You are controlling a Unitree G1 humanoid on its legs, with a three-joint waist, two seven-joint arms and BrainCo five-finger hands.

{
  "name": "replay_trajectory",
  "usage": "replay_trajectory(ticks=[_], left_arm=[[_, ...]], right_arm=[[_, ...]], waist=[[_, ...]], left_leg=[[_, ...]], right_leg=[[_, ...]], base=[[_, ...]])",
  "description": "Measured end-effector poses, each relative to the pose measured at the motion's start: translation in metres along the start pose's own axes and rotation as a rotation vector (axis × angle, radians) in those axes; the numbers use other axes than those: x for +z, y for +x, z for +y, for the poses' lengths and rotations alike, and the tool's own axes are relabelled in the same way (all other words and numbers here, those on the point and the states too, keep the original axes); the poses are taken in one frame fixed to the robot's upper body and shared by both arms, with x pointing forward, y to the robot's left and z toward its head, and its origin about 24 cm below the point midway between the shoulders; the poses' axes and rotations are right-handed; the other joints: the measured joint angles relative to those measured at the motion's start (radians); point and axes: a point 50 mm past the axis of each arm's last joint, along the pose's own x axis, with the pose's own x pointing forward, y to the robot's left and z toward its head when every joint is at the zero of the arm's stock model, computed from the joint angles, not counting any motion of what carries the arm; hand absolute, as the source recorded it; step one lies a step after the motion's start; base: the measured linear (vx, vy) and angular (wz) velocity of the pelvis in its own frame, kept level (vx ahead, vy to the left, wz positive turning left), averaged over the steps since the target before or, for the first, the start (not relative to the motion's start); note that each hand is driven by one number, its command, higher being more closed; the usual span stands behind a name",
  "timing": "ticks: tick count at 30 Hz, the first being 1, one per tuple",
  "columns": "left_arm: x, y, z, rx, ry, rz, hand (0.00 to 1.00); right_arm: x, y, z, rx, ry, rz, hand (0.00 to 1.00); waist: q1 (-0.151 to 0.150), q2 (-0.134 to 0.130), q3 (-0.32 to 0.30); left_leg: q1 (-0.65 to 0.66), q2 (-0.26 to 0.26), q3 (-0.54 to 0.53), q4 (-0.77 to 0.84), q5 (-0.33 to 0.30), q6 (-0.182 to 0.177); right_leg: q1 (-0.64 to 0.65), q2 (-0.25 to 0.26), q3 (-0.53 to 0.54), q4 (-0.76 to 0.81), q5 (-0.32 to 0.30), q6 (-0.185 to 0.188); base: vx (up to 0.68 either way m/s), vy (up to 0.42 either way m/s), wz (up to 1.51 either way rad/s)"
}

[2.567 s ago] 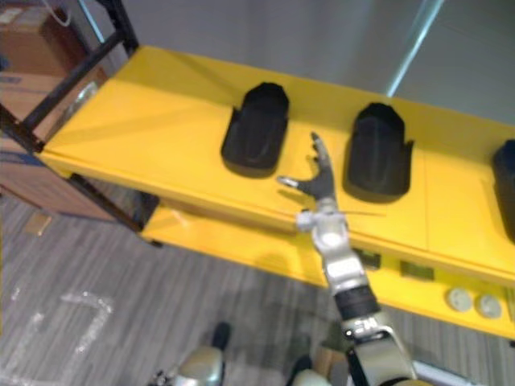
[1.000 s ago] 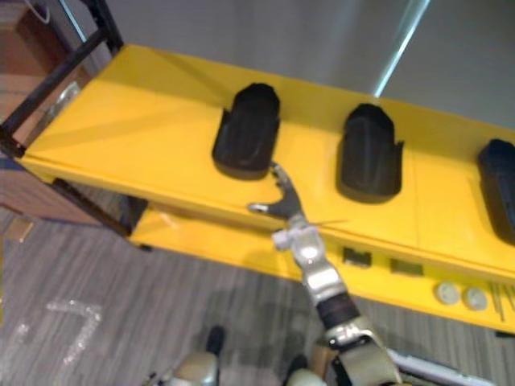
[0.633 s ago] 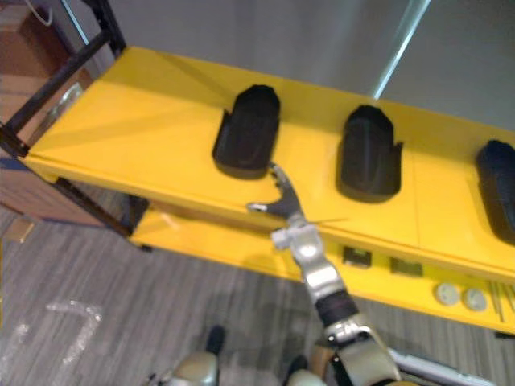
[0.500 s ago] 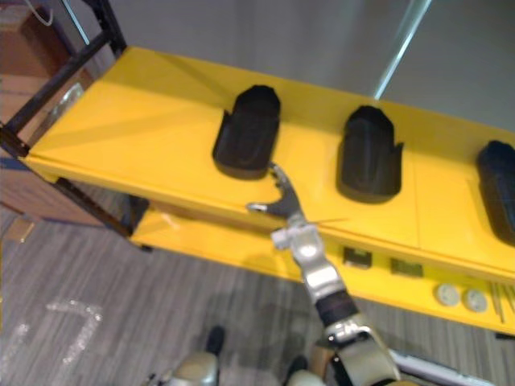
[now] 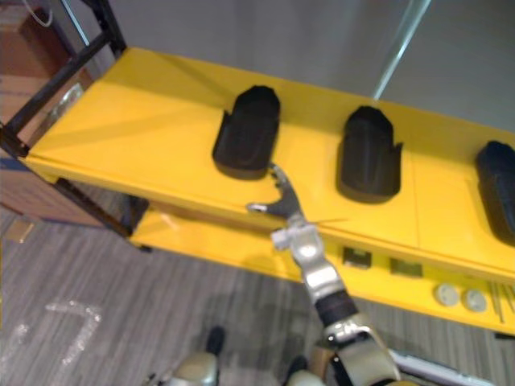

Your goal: Walk over and take plastic housings, then place them on the shelf

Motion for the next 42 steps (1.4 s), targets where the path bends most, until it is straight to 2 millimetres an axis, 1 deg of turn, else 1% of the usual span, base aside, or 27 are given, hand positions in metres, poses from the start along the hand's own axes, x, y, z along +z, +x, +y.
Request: replay_trajectory(ticks=[4, 6, 7, 8, 9, 10, 11, 12, 13, 14, 15, 16, 18, 19, 20, 21, 22, 23, 25, 28, 29, 30, 31, 32, 37, 40, 42], left_arm=[[0.001, 0.0, 0.001, 0.002, 0.006, 0.006, 0.0], [0.001, 0.001, 0.003, 0.013, -0.009, 0.021, 0.0], [0.0, 0.001, 0.004, 0.016, -0.013, 0.029, 0.0], [-0.002, 0.0, 0.006, 0.024, -0.015, 0.038, 0.0], [-0.002, 0.0, 0.009, 0.036, -0.014, 0.045, 0.0], [-0.003, -0.001, 0.012, 0.047, -0.013, 0.052, 0.0], [-0.004, -0.001, 0.014, 0.061, -0.012, 0.058, 0.0], [-0.006, -0.002, 0.019, 0.084, 0.006, 0.068, 0.0], [-0.007, -0.003, 0.024, 0.103, 0.03, 0.075, 0.0], [-0.008, -0.003, 0.025, 0.11, 0.034, 0.081, 0.0], [-0.011, -0.004, 0.027, 0.119, 0.035, 0.093, 0.0], [-0.014, -0.005, 0.028, 0.125, 0.037, 0.104, 0.0], [-0.014, -0.004, 0.025, 0.118, 0.052, 0.101, 0.0], [-0.015, -0.003, 0.022, 0.107, 0.077, 0.101, 0.0], [-0.014, -0.002, 0.02, 0.1, 0.083, 0.099, 0.0], [-0.012, 0.0, 0.015, 0.088, 0.101, 0.097, 0.0], [-0.01, 0.002, 0.011, 0.083, 0.113, 0.093, 0.0], [-0.01, 0.002, 0.01, 0.081, 0.118, 0.093, 0.0], [-0.012, 0.002, 0.008, 0.073, 0.168, 0.109, 0.0], [-0.014, 0.002, 0.009, 0.079, 0.185, 0.129, 0.0], [-0.016, 0.001, 0.01, 0.085, 0.19, 0.143, 0.0], [-0.017, 0.001, 0.01, 0.084, 0.21, 0.158, 0.0], [-0.018, 0.001, 0.01, 0.083, 0.231, 0.169, 0.0], [-0.02, 0.001, 0.011, 0.083, 0.271, 0.181, 0.0], [-0.019, 0.003, 0.01, 0.053, 0.525, 0.224, 0.0], [-0.017, 0.004, 0.009, 0.046, 0.577, 0.236, 0.0], [-0.016, 0.005, 0.008, 0.04, 0.612, 0.233, 0.0]], right_arm=[[0.001, 0.0, -0.002, -0.034, 0.001, -0.007, 0.0], [0.012, -0.002, -0.006, -0.059, 0.014, -0.076, 0.0], [0.024, -0.004, -0.009, -0.065, 0.022, -0.139, 0.0], [0.047, -0.008, -0.016, -0.079, 0.032, -0.261, 0.0], [0.071, -0.017, -0.03, -0.121, 0.056, -0.397, 0.0], [0.085, -0.026, -0.043, -0.161, 0.081, -0.483, 0.0], [0.091, -0.033, -0.054, -0.192, 0.093, -0.529, 0.0], [0.095, -0.046, -0.076, -0.257, 0.107, -0.584, 0.0], [0.091, -0.062, -0.1, -0.325, 0.129, -0.6, 0.0], [0.087, -0.069, -0.107, -0.346, 0.145, -0.593, 0.0], [0.079, -0.079, -0.116, -0.365, 0.161, -0.573, 0.0], [0.065, -0.094, -0.123, -0.395, 0.143, -0.528, 0.0], [0.053, -0.107, -0.127, -0.427, 0.13, -0.486, 0.0], [0.042, -0.116, -0.127, -0.441, 0.133, -0.439, 0.0], [0.037, -0.121, -0.127, -0.45, 0.133, -0.418, 0.0], [0.027, -0.131, -0.127, -0.479, 0.128, -0.372, 0.0], [0.018, -0.141, -0.128, -0.529, 0.103, -0.323, 0.0], [0.014, -0.145, -0.128, -0.549, 0.091, -0.304, 0.0], [-0.001, -0.159, -0.133, -0.676, 0.092, -0.231, 0.0], [-0.026, -0.174, -0.143, -0.838, 0.076, -0.112, 0.0], [-0.038, -0.184, -0.146, -0.913, 0.061, -0.054, 0.0], [-0.043, -0.193, -0.148, -0.964, 0.048, -0.019, 0.0], [-0.047, -0.201, -0.15, -1.003, 0.04, 0.005, 0.0], [-0.05, -0.209, -0.151, -1.045, 0.036, 0.017, 0.0], [-0.044, -0.224, -0.148, -1.074, 0.042, -0.014, 0.0], [-0.041, -0.221, -0.143, -1.055, 0.06, -0.034, 0.0], [-0.041, -0.221, -0.143, -1.054, 0.06, -0.037, 0.0]], waist=[[-0.003, -0.01, -0.006], [-0.006, -0.019, -0.012], [-0.009, -0.021, -0.013], [-0.022, -0.027, -0.017], [-0.038, -0.035, -0.024], [-0.049, -0.042, -0.029], [-0.056, -0.05, -0.037], [-0.068, -0.061, -0.064], [-0.086, -0.068, -0.078], [-0.089, -0.063, -0.084], [-0.104, -0.065, -0.101], [-0.13, -0.051, -0.117], [-0.147, -0.041, -0.124], [-0.162, -0.026, -0.136], [-0.167, -0.021, -0.139], [-0.17, -0.003, -0.142], [-0.177, 0.012, -0.15], [-0.181, 0.017, -0.151], [-0.192, 0.033, -0.163], [-0.192, 0.035, -0.166], [-0.193, 0.036, -0.167], [-0.197, 0.036, -0.168], [-0.199, 0.036, -0.167], [-0.215, 0.037, -0.168], [-0.257, 0.045, -0.168], [-0.276, 0.049, -0.167], [-0.278, 0.053, -0.167]], left_leg=[[-0.001, 0.0, 0.007, -0.001, 0.0, 0.0], [0.002, 0.001, 0.024, -0.001, -0.001, 0.0], [0.008, 0.008, 0.039, 0.0, -0.002, 0.0], [0.016, 0.01, 0.056, 0.0, -0.005, -0.001], [0.023, 0.012, 0.071, 0.0, -0.006, -0.002], [0.031, 0.013, 0.089, 0.0, -0.007, -0.003], [0.035, 0.016, 0.1, 0.0, -0.008, -0.004], [0.036, 0.023, 0.118, 0.0, -0.012, -0.007], [0.051, 0.032, 0.141, 0.0, -0.018, -0.012], [0.054, 0.036, 0.152, -0.001, -0.021, -0.014], [0.061, 0.041, 0.164, -0.001, -0.025, -0.014], [0.071, 0.046, 0.181, -0.001, -0.029, -0.017], [0.086, 0.05, 0.203, -0.001, -0.03, -0.018], [0.082, 0.053, 0.216, -0.001, -0.032, -0.019], [0.082, 0.053, 0.22, -0.001, -0.035, -0.019], [0.075, 0.053, 0.227, -0.001, -0.038, -0.018], [0.061, 0.052, 0.225, -0.001, -0.038, -0.018], [0.056, 0.052, 0.225, -0.001, -0.038, -0.018], [0.049, 0.052, 0.236, -0.001, -0.038, -0.017], [0.067, 0.052, 0.261, -0.001, -0.046, -0.019], [0.071, 0.053, 0.279, 0.0, -0.049, -0.022], [0.077, 0.053, 0.292, 0.0, -0.052, -0.022], [0.086, 0.053, 0.309, 0.0, -0.056, -0.023], [0.09, 0.053, 0.326, 0.001, -0.063, -0.026], [0.142, 0.053, 0.418, 0.005, -0.099, -0.031], [0.171, 0.055, 0.471, 0.005, -0.114, -0.037], [0.19, 0.061, 0.502, 0.006, -0.125, -0.044]], right_leg=[[0.0, 0.001, 0.006, -0.014, 0.007, 0.0], [-0.002, 0.002, 0.019, -0.017, 0.01, 0.0], [-0.003, 0.002, 0.031, -0.017, 0.015, -0.002], [-0.005, 0.003, 0.049, -0.017, 0.017, -0.003], [-0.008, 0.006, 0.06, -0.015, 0.019, -0.005], [-0.008, 0.009, 0.072, -0.014, 0.021, -0.009], [-0.01, 0.012, 0.083, -0.013, 0.022, -0.01], [-0.023, 0.02, 0.106, -0.013, 0.026, -0.015], [-0.021, 0.029, 0.125, -0.011, 0.028, -0.018], [-0.023, 0.032, 0.139, -0.01, 0.028, -0.019], [-0.024, 0.037, 0.153, -0.011, 0.027, -0.02], [-0.028, 0.043, 0.17, -0.007, 0.023, -0.027], [-0.03, 0.049, 0.193, -0.007, 0.018, -0.033], [-0.043, 0.052, 0.204, -0.006, 0.019, -0.031], [-0.048, 0.053, 0.211, -0.006, 0.018, -0.028], [-0.062, 0.054, 0.22, -0.008, 0.018, -0.027], [-0.075, 0.053, 0.221, -0.008, 0.017, -0.027], [-0.079, 0.053, 0.221, -0.01, 0.017, -0.027], [-0.091, 0.055, 0.235, -0.014, 0.019, -0.023], [-0.092, 0.057, 0.262, -0.015, 0.023, -0.022], [-0.091, 0.061, 0.279, -0.014, 0.031, -0.027], [-0.093, 0.062, 0.293, -0.018, 0.038, -0.022], [-0.097, 0.064, 0.307, -0.018, 0.039, -0.021], [-0.099, 0.067, 0.326, -0.019, 0.045, -0.02], [-0.105, 0.08, 0.41, -0.019, 0.046, -0.019], [-0.108, 0.091, 0.452, -0.017, 0.046, -0.019], [-0.112, 0.102, 0.487, -0.016, 0.046, -0.019]], base=[[-0.01, -0.006, -0.04], [0.0, -0.002, -0.17], [-0.01, -0.005, -0.33], [-0.02, -0.005, -0.4], [-0.02, -0.005, -0.39], [-0.03, 0.003, -0.34], [-0.03, -0.005, -0.41], [-0.03, -0.021, -0.52], [-0.05, -0.032, -0.56], [-0.05, -0.03, -0.5], [-0.07, -0.028, -0.48], [-0.04, -0.02, -0.39], [-0.05, -0.011, -0.41], [-0.05, -0.007, -0.38], [-0.06, -0.001, -0.28], [-0.06, 0.001, -0.1], [-0.05, 0.007, -0.05], [0.0, 0.0, 0.0], [0.02, 0.016, -0.09], [0.06, 0.025, -0.25], [0.07, 0.031, -0.35], [0.09, 0.044, -0.45], [0.09, 0.043, -0.45], [0.12, 0.063, -0.53], [0.05, 0.04, -0.51], [0.02, 0.01, -0.5], [0.0, -0.011, -0.56]])
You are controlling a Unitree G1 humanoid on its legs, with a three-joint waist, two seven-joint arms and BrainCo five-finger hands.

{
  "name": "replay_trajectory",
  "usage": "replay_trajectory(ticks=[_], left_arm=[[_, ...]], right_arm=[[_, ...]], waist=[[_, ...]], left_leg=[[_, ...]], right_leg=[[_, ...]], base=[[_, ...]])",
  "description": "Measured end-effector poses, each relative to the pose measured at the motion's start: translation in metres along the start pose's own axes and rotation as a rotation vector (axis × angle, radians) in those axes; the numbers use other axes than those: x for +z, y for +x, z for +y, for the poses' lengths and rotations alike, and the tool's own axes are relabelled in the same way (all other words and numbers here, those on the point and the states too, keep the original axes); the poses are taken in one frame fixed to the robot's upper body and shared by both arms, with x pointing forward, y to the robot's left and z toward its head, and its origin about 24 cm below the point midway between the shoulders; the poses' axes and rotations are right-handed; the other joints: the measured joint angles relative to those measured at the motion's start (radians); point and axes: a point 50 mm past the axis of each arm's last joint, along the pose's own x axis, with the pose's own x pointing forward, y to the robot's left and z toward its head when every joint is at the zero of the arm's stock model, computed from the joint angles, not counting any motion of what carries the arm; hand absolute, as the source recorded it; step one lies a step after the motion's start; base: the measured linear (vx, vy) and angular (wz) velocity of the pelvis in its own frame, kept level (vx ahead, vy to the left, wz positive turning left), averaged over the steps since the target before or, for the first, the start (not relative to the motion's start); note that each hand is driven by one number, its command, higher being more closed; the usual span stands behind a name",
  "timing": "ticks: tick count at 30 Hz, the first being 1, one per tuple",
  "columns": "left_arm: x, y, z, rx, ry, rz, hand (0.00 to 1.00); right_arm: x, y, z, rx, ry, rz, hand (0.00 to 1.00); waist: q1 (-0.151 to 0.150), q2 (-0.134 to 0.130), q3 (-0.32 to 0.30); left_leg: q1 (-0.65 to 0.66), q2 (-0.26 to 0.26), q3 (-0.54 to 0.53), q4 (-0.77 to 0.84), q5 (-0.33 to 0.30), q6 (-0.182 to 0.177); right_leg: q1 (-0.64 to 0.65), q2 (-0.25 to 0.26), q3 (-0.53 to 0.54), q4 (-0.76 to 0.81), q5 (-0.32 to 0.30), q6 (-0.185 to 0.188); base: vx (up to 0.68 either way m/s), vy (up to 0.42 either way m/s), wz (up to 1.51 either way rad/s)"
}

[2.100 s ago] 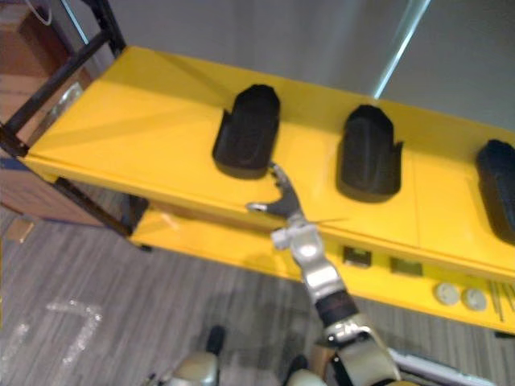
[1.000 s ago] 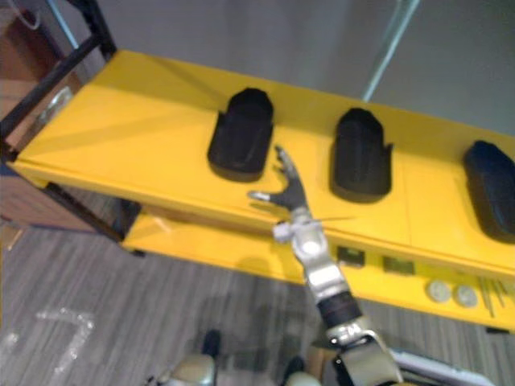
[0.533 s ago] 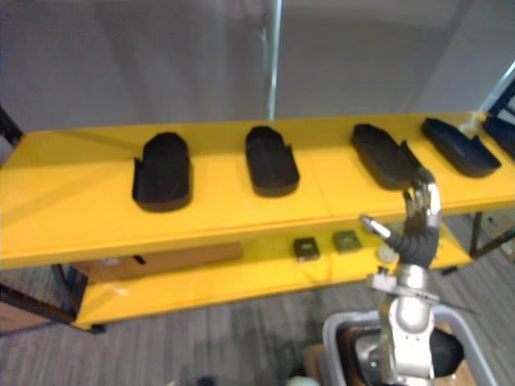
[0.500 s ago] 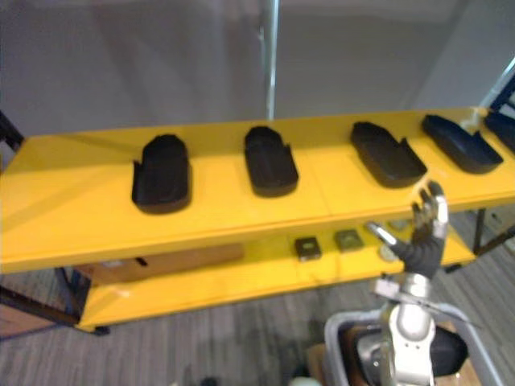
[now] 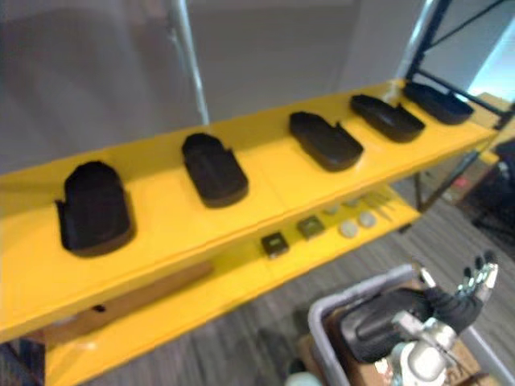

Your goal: Walk over and take plastic housings, then place them on the shelf

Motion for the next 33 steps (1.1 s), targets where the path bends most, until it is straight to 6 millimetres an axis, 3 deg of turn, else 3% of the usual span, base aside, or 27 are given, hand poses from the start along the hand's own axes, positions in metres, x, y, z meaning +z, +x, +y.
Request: replay_trajectory(ticks=[2, 5, 7, 9, 10, 11, 12, 14, 15, 17, 21, 23, 24, 25, 29, 30, 32, 33], left_arm=[[0.001, 0.0, -0.001, -0.007, 0.021, -0.004, 0.0], [0.003, 0.0, -0.003, -0.016, 0.023, -0.022, 0.0], [0.006, 0.0, -0.007, -0.027, -0.057, -0.041, 0.0], [0.007, 0.0, -0.011, -0.033, -0.137, -0.056, 0.0], [0.006, 0.0, -0.012, -0.035, -0.163, -0.059, 0.0], [0.005, -0.001, -0.011, -0.027, -0.203, -0.064, 0.0], [0.005, -0.002, -0.015, -0.025, -0.211, -0.073, 0.0], [0.01, -0.002, -0.016, -0.021, -0.213, -0.104, 0.0], [0.014, -0.002, -0.013, -0.016, -0.21, -0.126, 0.0], [0.02, -0.001, -0.011, -0.012, -0.181, -0.156, 0.0], [0.029, -0.002, -0.011, -0.011, -0.118, -0.193, 0.0], [0.033, -0.002, -0.009, -0.006, -0.13, -0.212, 0.0], [0.036, -0.002, -0.007, 0.004, -0.139, -0.217, 0.0], [0.039, -0.002, -0.004, 0.022, -0.139, -0.213, 0.0], [0.034, 0.001, 0.002, 0.057, -0.135, -0.142, 0.0], [0.033, 0.001, 0.004, 0.061, -0.13, -0.125, 0.0], [0.031, 0.001, 0.007, 0.067, -0.133, -0.117, 0.0], [0.032, 0.001, 0.012, 0.083, -0.145, -0.11, 0.0]], right_arm=[[0.0, 0.0, 0.0, 0.004, -0.006, -0.004, 0.0], [0.003, 0.001, 0.003, 0.038, 0.007, -0.014, 0.0], [0.004, 0.001, 0.014, 0.131, 0.025, -0.014, 0.0], [0.007, 0.003, 0.027, 0.229, 0.038, -0.029, 0.0], [0.008, 0.003, 0.032, 0.26, 0.047, -0.034, 0.0], [0.011, 0.006, 0.042, 0.308, 0.082, -0.05, 0.0], [0.014, 0.01, 0.052, 0.332, 0.116, -0.071, 0.0], [0.019, 0.014, 0.067, 0.364, 0.153, -0.096, 0.0], [0.021, 0.015, 0.071, 0.371, 0.165, -0.105, 0.0], [0.023, 0.015, 0.082, 0.377, 0.186, -0.098, 0.0], [0.013, 0.007, 0.088, 0.36, 0.182, -0.017, 0.0], [0.006, -0.002, 0.082, 0.352, 0.202, 0.03, 0.0], [0.004, -0.007, 0.077, 0.36, 0.205, 0.049, 0.0], [0.001, -0.015, 0.069, 0.373, 0.189, 0.068, 0.0], [0.0, -0.021, 0.06, 0.387, 0.172, 0.065, 0.0], [0.002, -0.02, 0.063, 0.395, 0.178, 0.047, 0.0], [0.006, -0.02, 0.076, 0.424, 0.187, 0.023, 0.0], [0.005, -0.023, 0.084, 0.443, 0.198, 0.033, 0.0]], waist=[[-0.008, 0.004, -0.002], [-0.021, 0.019, -0.001], [-0.02, 0.026, -0.002], [-0.011, 0.042, 0.002], [-0.008, 0.046, 0.002], [0.007, 0.048, 0.001], [0.017, 0.067, -0.009], [0.03, 0.069, -0.008], [0.031, 0.055, 0.0], [0.033, 0.045, 0.007], [0.04, 0.038, 0.02], [0.051, 0.023, 0.063], [0.064, 0.015, 0.074], [0.057, 0.018, 0.085], [0.057, 0.007, 0.097], [0.062, -0.005, 0.094], [0.071, -0.021, 0.089], [0.069, -0.034, 0.089]], left_leg=[[0.01, 0.009, 0.031, 0.02, -0.021, -0.007], [-0.041, 0.06, 0.043, 0.203, -0.119, -0.009], [-0.125, 0.095, -0.081, 0.412, -0.179, 0.06], [-0.2, 0.097, -0.247, 0.575, -0.192, 0.093], [-0.225, 0.09, -0.299, 0.628, -0.19, 0.1], [-0.261, 0.057, -0.404, 0.679, -0.214, 0.151], [-0.257, 0.025, -0.499, 0.662, -0.249, 0.186], [-0.244, -0.011, -0.564, 0.607, -0.26, 0.171], [-0.244, -0.024, -0.568, 0.593, -0.263, 0.166], [-0.245, -0.03, -0.568, 0.574, -0.297, 0.129], [-0.224, -0.038, -0.553, 0.58, -0.372, 0.11], [-0.176, -0.035, -0.473, 0.584, -0.435, 0.101], [-0.172, -0.026, -0.422, 0.591, -0.436, 0.108], [-0.179, -0.022, -0.38, 0.596, -0.425, 0.128], [-0.178, 0.023, -0.238, 0.553, -0.369, 0.126], [-0.179, 0.028, -0.208, 0.524, -0.34, 0.119], [-0.191, 0.052, -0.161, 0.535, -0.328, 0.107], [-0.212, 0.05, -0.181, 0.565, -0.329, 0.108]], right_leg=[[-0.008, 0.009, 0.021, 0.001, -0.001, -0.002], [-0.018, 0.032, 0.065, 0.007, -0.001, -0.003], [-0.04, 0.052, 0.125, 0.018, 0.001, -0.005], [-0.057, 0.072, 0.18, 0.041, -0.001, -0.009], [-0.064, 0.079, 0.201, 0.048, -0.002, -0.01], [-0.086, 0.084, 0.252, 0.055, -0.005, -0.015], [-0.114, 0.102, 0.293, 0.054, -0.001, -0.011], [-0.16, 0.109, 0.314, 0.082, 0.006, 0.0], [-0.179, 0.102, 0.314, 0.1, 0.006, 0.0], [-0.216, 0.104, 0.313, 0.134, 0.013, 0.01], [-0.261, 0.125, 0.314, 0.212, 0.029, 0.032], [-0.279, 0.139, 0.243, 0.244, 0.066, 0.005], [-0.277, 0.118, 0.171, 0.2, 0.085, -0.085], [-0.279, 0.093, 0.089, 0.174, 0.053, -0.153], [-0.341, 0.048, -0.169, 0.453, -0.018, -0.185], [-0.318, 0.008, -0.223, 0.531, -0.077, -0.19], [-0.271, -0.043, -0.286, 0.565, -0.159, -0.176], [-0.25, -0.016, -0.318, 0.477, -0.135, -0.131]], base=[[0.01, -0.023, -0.5], [0.05, -0.037, -0.46], [0.05, -0.031, -0.76], [0.05, 0.027, -0.79], [0.01, 0.102, -1.06], [-0.03, 0.203, -1.2], [-0.05, 0.23, -1.16], [-0.07, 0.199, -0.66], [-0.09, 0.145, -0.29], [-0.13, 0.141, -0.06], [-0.14, 0.084, -0.4], [-0.24, 0.051, -1.35], [-0.37, 0.008, -1.31], [-0.39, 0.001, -1.2], [-0.29, -0.029, -1.14], [-0.11, -0.132, -0.62], [-0.06, -0.141, -0.9], [-0.11, -0.129, -1.02]])
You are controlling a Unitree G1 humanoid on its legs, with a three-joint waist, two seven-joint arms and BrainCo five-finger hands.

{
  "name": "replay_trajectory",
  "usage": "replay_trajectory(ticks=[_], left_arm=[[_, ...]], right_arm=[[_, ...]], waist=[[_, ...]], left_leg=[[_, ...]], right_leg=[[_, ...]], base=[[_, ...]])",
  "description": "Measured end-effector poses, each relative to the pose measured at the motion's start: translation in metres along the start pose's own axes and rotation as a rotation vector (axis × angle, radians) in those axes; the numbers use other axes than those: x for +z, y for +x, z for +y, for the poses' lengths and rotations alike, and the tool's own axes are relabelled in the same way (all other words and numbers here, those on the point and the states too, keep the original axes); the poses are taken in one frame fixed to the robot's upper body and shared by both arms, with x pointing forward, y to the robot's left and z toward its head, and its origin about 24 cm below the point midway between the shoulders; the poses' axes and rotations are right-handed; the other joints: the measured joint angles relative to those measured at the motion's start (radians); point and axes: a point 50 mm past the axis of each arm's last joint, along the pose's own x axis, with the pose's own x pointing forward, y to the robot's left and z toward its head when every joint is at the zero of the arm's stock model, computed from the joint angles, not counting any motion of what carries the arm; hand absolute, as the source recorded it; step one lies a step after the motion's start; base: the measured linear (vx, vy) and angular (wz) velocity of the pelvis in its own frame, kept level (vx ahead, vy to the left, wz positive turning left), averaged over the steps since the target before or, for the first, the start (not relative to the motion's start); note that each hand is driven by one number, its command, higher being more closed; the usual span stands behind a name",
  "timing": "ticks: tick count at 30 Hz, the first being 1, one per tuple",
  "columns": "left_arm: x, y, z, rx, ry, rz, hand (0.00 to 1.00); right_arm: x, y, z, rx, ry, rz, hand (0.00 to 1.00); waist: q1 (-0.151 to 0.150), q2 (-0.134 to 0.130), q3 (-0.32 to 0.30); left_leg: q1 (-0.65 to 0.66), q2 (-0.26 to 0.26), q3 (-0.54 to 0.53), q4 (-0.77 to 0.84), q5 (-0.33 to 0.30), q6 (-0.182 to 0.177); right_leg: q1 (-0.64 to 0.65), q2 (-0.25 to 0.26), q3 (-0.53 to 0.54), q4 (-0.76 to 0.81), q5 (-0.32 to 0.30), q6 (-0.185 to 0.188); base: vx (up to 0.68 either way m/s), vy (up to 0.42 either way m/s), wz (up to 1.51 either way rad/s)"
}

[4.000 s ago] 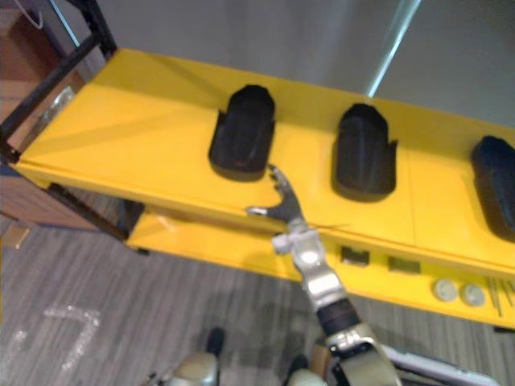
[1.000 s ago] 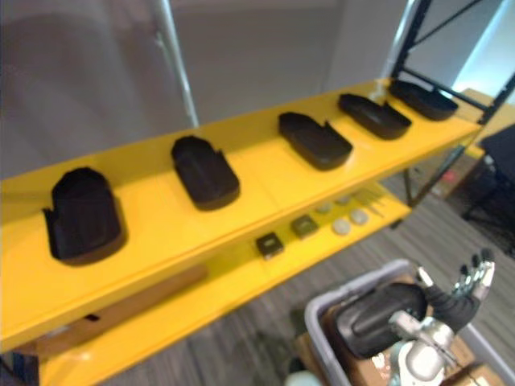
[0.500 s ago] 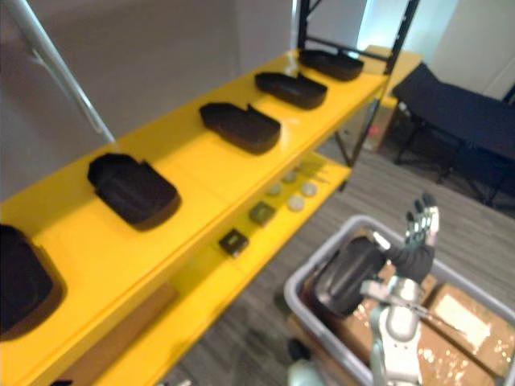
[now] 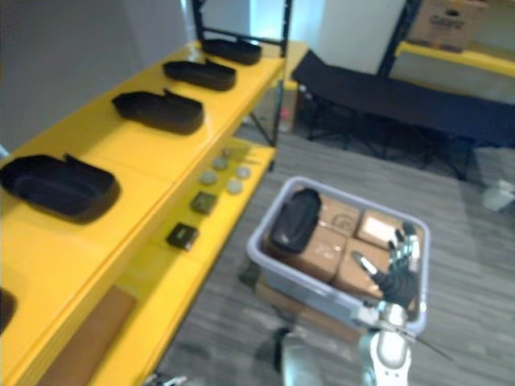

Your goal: Walk over and take plastic housings, then place them on the shelf

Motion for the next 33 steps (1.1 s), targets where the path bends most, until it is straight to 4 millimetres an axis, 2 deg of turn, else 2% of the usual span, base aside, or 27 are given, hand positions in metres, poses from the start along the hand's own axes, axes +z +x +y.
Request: replay_trajectory(ticks=[1, 2, 3, 4, 5, 6, 7, 8, 9, 10, 12, 13, 15, 17, 21, 22, 25, 27, 28, 29, 31, 33], left_arm=[[-0.001, 0.0, 0.0, 0.002, -0.011, 0.01, 0.0], [-0.011, -0.001, -0.005, -0.005, -0.036, 0.05, 0.0], [-0.016, -0.002, -0.008, -0.008, -0.054, 0.071, 0.0], [-0.018, -0.002, -0.006, -0.005, -0.059, 0.077, 0.0], [-0.022, -0.002, 0.001, 0.005, -0.063, 0.088, 0.0], [-0.022, -0.002, 0.003, 0.005, -0.06, 0.083, 0.0], [-0.02, -0.002, 0.007, 0.003, -0.069, 0.071, 0.0], [-0.016, -0.002, 0.009, 0.004, -0.09, 0.049, 0.0], [-0.003, 0.001, 0.002, -0.005, -0.13, 0.012, 0.0], [0.004, 0.003, -0.007, -0.006, -0.173, -0.008, 0.0], [0.007, 0.002, -0.015, 0.001, -0.241, -0.02, 0.0], [0.005, 0.001, -0.021, 0.022, -0.26, -0.023, 0.0], [0.002, -0.001, -0.019, 0.062, -0.264, -0.032, 0.0], [-0.001, -0.002, -0.018, 0.079, -0.289, -0.027, 0.0], [0.003, -0.002, -0.016, 0.075, -0.269, -0.065, 0.0], [0.008, -0.002, -0.016, 0.066, -0.258, -0.09, 0.0], [0.014, -0.002, -0.017, 0.057, -0.259, -0.118, 0.0], [0.024, -0.003, -0.02, 0.041, -0.27, -0.164, 0.0], [0.028, -0.002, -0.021, 0.033, -0.271, -0.176, 0.0], [0.035, -0.002, -0.024, 0.015, -0.277, -0.201, 0.0], [0.04, -0.003, -0.025, 0.008, -0.28, -0.222, 0.0], [0.044, -0.003, -0.026, 0.004, -0.284, -0.246, 0.0]], right_arm=[[-0.003, -0.001, 0.005, 0.006, 0.009, 0.015, 0.0], [-0.008, 0.002, 0.013, 0.025, 0.005, 0.039, 0.0], [-0.012, -0.003, 0.012, 0.012, -0.006, 0.074, 0.0], [-0.015, -0.006, 0.009, -0.001, -0.019, 0.095, 0.0], [-0.021, -0.012, 0.005, -0.009, -0.036, 0.138, 0.0], [-0.022, -0.014, 0.005, -0.007, -0.038, 0.149, 0.0], [-0.023, -0.014, 0.006, -0.001, -0.039, 0.16, 0.0], [-0.024, -0.014, 0.008, 0.017, -0.034, 0.164, 0.0], [-0.023, -0.007, 0.006, 0.041, -0.053, 0.157, 0.0], [-0.023, -0.002, 0.003, 0.049, -0.082, 0.161, 0.0], [-0.025, 0.004, -0.001, 0.047, -0.104, 0.163, 0.0], [-0.025, 0.005, -0.005, 0.039, -0.111, 0.165, 0.0], [-0.026, 0.003, -0.009, 0.025, -0.116, 0.171, 0.0], [-0.029, 0.002, -0.011, 0.02, -0.117, 0.186, 0.0], [-0.03, 0.009, -0.013, -0.002, -0.101, 0.177, 0.0], [-0.031, 0.015, -0.014, -0.007, -0.104, 0.176, 0.0], [-0.027, 0.037, -0.004, 0.016, -0.094, 0.14, 0.0], [-0.015, 0.073, 0.015, 0.078, -0.088, 0.085, 0.0], [-0.012, 0.082, 0.019, 0.09, -0.092, 0.077, 0.0], [-0.008, 0.101, 0.025, 0.111, -0.104, 0.077, 0.0], [-0.005, 0.119, 0.031, 0.125, -0.127, 0.089, 0.0], [0.001, 0.146, 0.036, 0.123, -0.143, 0.105, 0.0]], waist=[[0.003, 0.002, -0.001], [0.047, 0.053, 0.002], [0.031, 0.042, 0.0], [0.024, 0.037, -0.003], [0.024, 0.022, -0.012], [0.023, 0.021, -0.012], [0.023, 0.014, -0.011], [0.022, 0.0, -0.005], [0.018, 0.021, 0.024], [0.012, 0.056, 0.069], [0.016, 0.076, 0.113], [0.013, 0.087, 0.119], [0.004, 0.085, 0.122], [-0.004, 0.082, 0.125], [0.003, 0.072, 0.139], [0.015, 0.067, 0.152], [0.021, 0.069, 0.171], [0.03, 0.082, 0.21], [0.034, 0.086, 0.22], [0.058, 0.095, 0.235], [0.083, 0.102, 0.238], [0.111, 0.108, 0.243]], left_leg=[[-0.005, -0.005, -0.027, -0.02, -0.011, 0.012], [0.023, 0.029, -0.058, -0.094, 0.014, -0.011], [0.045, 0.048, -0.02, -0.115, 0.048, -0.039], [0.051, 0.047, -0.015, -0.123, 0.054, -0.048], [0.04, 0.068, -0.004, -0.103, 0.057, -0.061], [0.025, 0.084, -0.002, -0.086, 0.055, -0.069], [-0.002, 0.102, -0.001, -0.06, 0.052, -0.075], [-0.047, 0.119, -0.007, -0.022, 0.051, -0.079], [-0.091, 0.152, -0.029, 0.025, 0.05, -0.085], [-0.111, 0.174, -0.049, 0.046, 0.06, -0.083], [-0.103, 0.173, -0.049, 0.033, 0.08, -0.091], [-0.102, 0.155, -0.048, -0.016, 0.108, -0.104], [-0.097, 0.128, -0.049, -0.073, 0.142, -0.108], [-0.082, 0.116, -0.053, -0.108, 0.148, -0.117], [-0.09, 0.078, -0.055, -0.126, 0.157, -0.132], [-0.099, 0.061, -0.057, -0.122, 0.157, -0.13], [-0.142, 0.033, -0.074, -0.105, 0.16, -0.113], [-0.185, 0.007, -0.108, -0.088, 0.168, -0.099], [-0.195, 0.001, -0.118, -0.087, 0.172, -0.092], [-0.22, -0.01, -0.14, -0.089, 0.181, -0.081], [-0.25, -0.018, -0.164, -0.089, 0.191, -0.073], [-0.282, -0.034, -0.198, -0.09, 0.204, -0.066]], right_leg=[[0.03, 0.031, 0.021, -0.084, 0.023, 0.03], [0.061, 0.096, 0.051, -0.164, 0.075, -0.015], [0.04, 0.048, 0.044, 0.019, -0.029, -0.093], [0.045, 0.01, 0.045, 0.068, -0.055, -0.082], [0.076, -0.061, 0.046, 0.075, -0.06, -0.044], [0.087, -0.081, 0.047, 0.053, -0.047, -0.015], [0.106, -0.102, 0.047, 0.006, -0.027, 0.068], [0.114, -0.104, 0.041, -0.053, -0.067, 0.187], [0.092, -0.082, 0.012, -0.056, -0.095, 0.171], [0.07, -0.06, 0.008, -0.019, -0.099, 0.154], [0.034, -0.056, 0.028, 0.022, -0.113, 0.134], [0.001, -0.059, 0.04, 0.036, -0.116, 0.131], [-0.016, -0.068, 0.043, 0.034, -0.115, 0.13], [-0.015, -0.074, 0.044, 0.033, -0.112, 0.131], [-0.011, -0.103, 0.048, -0.012, -0.068, 0.15], [-0.006, -0.119, 0.049, -0.035, -0.048, 0.161], [-0.006, -0.143, 0.044, -0.085, -0.001, 0.181], [0.003, -0.163, 0.022, -0.149, 0.053, 0.191], [0.012, -0.167, 0.01, -0.169, 0.065, 0.195], [0.026, -0.173, -0.016, -0.213, 0.094, 0.197], [0.034, -0.177, -0.045, -0.252, 0.119, 0.198], [0.049, -0.185, -0.086, -0.293, 0.144, 0.2]], base=[[-0.17, -0.146, -1.41], [-0.09, -0.124, -1.29], [-0.04, -0.116, -1.12], [0.04, -0.21, -0.52], [0.01, -0.231, -0.32], [-0.02, -0.255, -0.37], [-0.06, -0.241, -0.29], [-0.06, -0.398, -0.25], [-0.09, -0.436, -0.16], [-0.07, -0.309, -0.1], [-0.1, -0.159, -0.26], [-0.12, -0.181, -0.24], [-0.07, -0.12, 0.04], [-0.04, -0.035, 0.07], [-0.08, 0.094, 0.04], [-0.09, 0.15, 0.07], [-0.08, 0.141, 0.16], [-0.08, 0.117, 0.28], [-0.12, 0.097, 0.52], [-0.09, 0.06, 0.45], [-0.08, 0.048, 0.46], [-0.05, 0.031, 0.5]])
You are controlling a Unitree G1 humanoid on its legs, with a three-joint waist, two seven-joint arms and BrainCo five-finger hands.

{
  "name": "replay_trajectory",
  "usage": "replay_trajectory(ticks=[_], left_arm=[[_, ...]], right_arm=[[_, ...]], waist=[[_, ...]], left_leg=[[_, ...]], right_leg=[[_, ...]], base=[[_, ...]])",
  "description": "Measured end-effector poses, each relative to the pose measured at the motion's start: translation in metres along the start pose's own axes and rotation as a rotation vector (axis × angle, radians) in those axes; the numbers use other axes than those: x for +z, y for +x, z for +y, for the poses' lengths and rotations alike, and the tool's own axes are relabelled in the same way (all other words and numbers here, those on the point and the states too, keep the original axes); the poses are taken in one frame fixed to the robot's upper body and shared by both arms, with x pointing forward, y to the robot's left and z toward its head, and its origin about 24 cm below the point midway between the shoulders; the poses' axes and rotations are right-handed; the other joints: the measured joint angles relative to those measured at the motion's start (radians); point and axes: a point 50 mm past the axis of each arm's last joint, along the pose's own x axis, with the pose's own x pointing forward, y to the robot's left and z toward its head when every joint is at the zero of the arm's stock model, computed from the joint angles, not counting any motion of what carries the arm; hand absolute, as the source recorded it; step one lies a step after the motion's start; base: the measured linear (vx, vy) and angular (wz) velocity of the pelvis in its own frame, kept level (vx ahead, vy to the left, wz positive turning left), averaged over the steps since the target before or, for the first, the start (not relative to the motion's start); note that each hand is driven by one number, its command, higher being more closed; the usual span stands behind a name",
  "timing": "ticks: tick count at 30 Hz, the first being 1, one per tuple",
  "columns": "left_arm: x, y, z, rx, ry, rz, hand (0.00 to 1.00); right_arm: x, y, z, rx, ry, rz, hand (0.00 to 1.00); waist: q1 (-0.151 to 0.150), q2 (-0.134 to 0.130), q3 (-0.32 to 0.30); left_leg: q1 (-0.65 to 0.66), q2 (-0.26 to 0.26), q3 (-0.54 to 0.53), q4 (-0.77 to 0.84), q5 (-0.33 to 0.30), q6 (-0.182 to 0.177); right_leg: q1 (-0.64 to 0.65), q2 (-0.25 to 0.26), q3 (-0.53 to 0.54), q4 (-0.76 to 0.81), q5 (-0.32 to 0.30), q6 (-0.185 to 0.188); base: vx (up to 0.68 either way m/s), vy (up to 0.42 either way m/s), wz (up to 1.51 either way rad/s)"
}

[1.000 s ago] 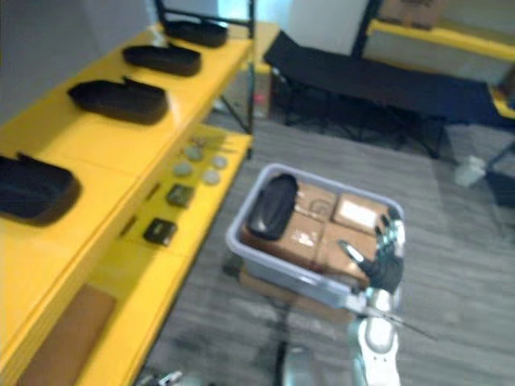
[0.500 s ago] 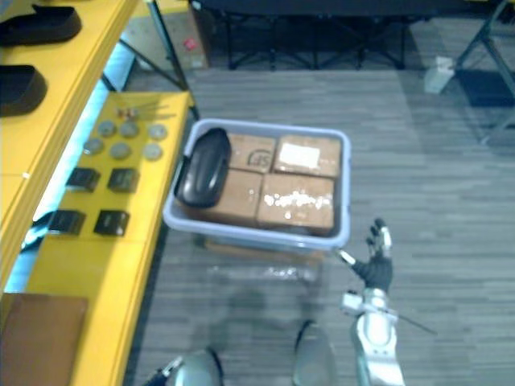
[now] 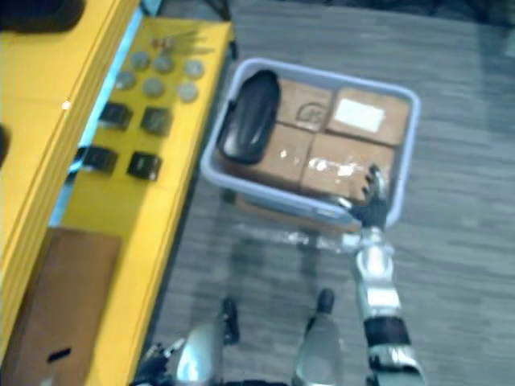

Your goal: Walk over and take plastic housings, then place them on the shelf

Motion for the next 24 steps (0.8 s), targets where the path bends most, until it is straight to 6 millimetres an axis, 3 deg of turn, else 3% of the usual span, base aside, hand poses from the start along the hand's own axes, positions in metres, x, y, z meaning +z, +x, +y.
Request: replay_trajectory(ticks=[4, 8, 10, 16, 24], left_arm=[[0.0, -0.001, -0.007, -0.02, -0.015, -0.005, 0.0], [-0.002, -0.002, -0.015, -0.053, -0.036, 0.006, 0.0], [-0.003, -0.002, -0.022, -0.086, -0.038, 0.01, 0.0], [-0.013, -0.004, -0.033, -0.147, -0.018, 0.063, 0.0], [-0.017, -0.004, -0.041, -0.199, -0.013, 0.1, 0.0]], right_arm=[[0.042, 0.049, -0.004, -0.018, -0.057, -0.041, 0.0], [0.073, 0.073, -0.009, -0.042, -0.098, -0.062, 0.0], [0.087, 0.084, -0.014, -0.076, -0.119, -0.052, 0.0], [0.105, 0.094, -0.022, -0.23, -0.128, -0.02, 0.0], [0.114, 0.092, -0.06, -0.582, -0.171, 0.034, 0.0]], waist=[[0.065, 0.028, 0.015], [0.106, 0.059, 0.031], [0.141, 0.08, 0.041], [0.211, 0.112, 0.055], [0.259, 0.131, 0.059]], left_leg=[[-0.04, -0.03, -0.047, 0.004, 0.016, 0.013], [-0.075, -0.044, -0.084, 0.022, 0.022, 0.018], [-0.102, -0.051, -0.105, 0.038, 0.025, 0.022], [-0.146, -0.071, -0.137, 0.06, 0.031, 0.027], [-0.195, -0.082, -0.155, 0.097, 0.035, 0.032]], right_leg=[[0.016, -0.02, -0.055, -0.029, 0.024, 0.004], [0.018, -0.029, -0.091, -0.026, 0.026, 0.003], [0.013, -0.035, -0.115, -0.021, 0.026, 0.003], [-0.007, -0.055, -0.154, 0.011, 0.022, 0.0], [-0.048, -0.081, -0.174, 0.068, 0.003, -0.003]], base=[[-0.04, 0.04, 0.38], [-0.04, 0.024, 0.32], [-0.04, 0.02, 0.25], [-0.05, 0.018, 0.19], [-0.05, 0.017, 0.08]])
